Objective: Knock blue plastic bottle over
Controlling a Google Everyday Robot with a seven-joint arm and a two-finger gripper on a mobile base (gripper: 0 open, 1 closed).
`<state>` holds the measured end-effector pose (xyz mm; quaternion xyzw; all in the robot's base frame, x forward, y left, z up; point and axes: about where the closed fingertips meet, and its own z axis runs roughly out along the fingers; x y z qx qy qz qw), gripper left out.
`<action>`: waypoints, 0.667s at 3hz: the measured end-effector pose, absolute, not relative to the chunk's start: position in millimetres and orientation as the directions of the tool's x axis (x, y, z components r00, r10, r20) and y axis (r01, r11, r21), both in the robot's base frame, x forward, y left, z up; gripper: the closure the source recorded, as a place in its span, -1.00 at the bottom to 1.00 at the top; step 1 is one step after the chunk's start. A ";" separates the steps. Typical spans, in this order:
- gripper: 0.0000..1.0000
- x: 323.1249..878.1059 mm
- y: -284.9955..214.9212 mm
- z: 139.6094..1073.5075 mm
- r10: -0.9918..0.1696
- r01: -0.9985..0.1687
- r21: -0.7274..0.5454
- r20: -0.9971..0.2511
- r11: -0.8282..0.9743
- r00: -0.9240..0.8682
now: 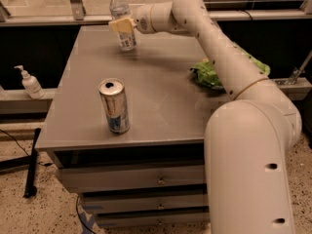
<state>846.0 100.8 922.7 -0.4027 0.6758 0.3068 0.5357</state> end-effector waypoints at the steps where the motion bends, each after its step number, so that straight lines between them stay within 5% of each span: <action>1: 0.72 832.3 80.3 940.9 -0.283 -0.874 -0.088 -0.957 0.478 -0.059; 2: 1.00 825.8 56.3 960.2 -0.437 -0.877 -0.236 -0.899 0.419 0.033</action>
Offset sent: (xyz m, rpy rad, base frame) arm -0.0407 -0.1361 0.0909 -0.5914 -0.1915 0.2373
